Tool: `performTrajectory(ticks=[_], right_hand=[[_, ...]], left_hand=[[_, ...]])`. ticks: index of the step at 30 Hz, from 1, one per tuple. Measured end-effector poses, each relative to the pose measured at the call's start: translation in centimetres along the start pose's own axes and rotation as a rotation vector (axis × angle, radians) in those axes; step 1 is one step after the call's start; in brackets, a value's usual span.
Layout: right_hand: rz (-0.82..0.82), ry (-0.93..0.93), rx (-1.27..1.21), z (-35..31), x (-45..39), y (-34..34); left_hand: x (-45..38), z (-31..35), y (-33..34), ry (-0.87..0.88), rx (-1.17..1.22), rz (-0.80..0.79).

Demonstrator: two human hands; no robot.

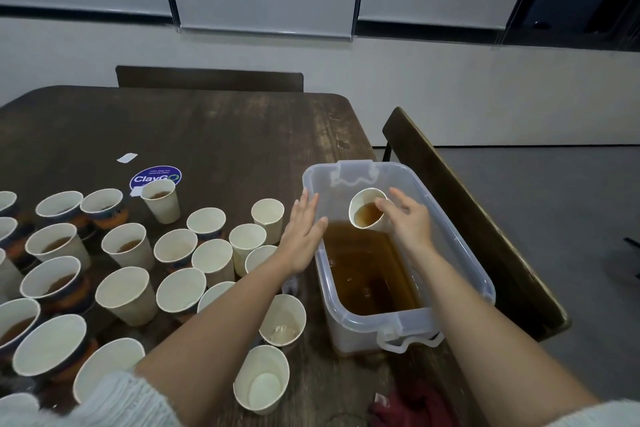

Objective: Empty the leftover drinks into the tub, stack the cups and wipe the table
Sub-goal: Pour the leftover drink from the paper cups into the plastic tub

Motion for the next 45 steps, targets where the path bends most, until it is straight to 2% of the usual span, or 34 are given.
performTrajectory(ticks=[16,45], right_hand=[[0.022,-0.091,0.192,-0.9,0.4,-0.2],[0.074,-0.158,0.290,-1.8,0.9,-0.5]], left_hand=[[-0.2,-0.3,0.2,-0.004,0.037,0.019],[-0.4,-0.6,0.2,0.012,0.066,0.046]])
Point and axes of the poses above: each hand's wrist, its own x-axis away from the middle knuckle, its own y-axis out of the palm, z = x × y, the point moved 8 cm from there along -x, towards the middle knuckle, and after that the axes turned 4 degrees about -y, right-handed, at the moved point
